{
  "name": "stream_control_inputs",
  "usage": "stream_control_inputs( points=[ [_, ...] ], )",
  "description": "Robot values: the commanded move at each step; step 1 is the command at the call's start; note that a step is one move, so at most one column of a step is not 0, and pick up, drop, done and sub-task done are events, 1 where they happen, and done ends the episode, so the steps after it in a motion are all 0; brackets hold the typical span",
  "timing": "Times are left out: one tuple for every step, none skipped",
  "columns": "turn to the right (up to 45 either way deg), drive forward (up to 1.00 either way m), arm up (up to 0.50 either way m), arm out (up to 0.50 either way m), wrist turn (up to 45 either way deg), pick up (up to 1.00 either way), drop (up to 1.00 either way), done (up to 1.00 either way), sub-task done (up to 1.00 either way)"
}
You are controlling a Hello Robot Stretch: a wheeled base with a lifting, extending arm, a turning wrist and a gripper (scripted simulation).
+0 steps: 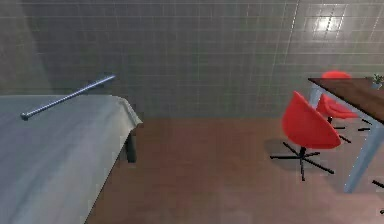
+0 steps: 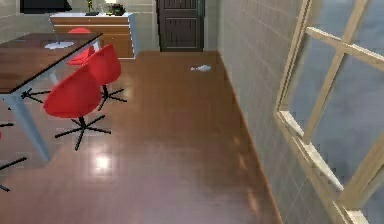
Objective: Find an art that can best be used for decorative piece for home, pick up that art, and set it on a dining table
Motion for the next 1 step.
stream_control_inputs(
  points=[
    [0.0, 0.1, 0.0, 0.0, 0.0, 0.0, 0.0, 0.0, 0.0]
  ],
)
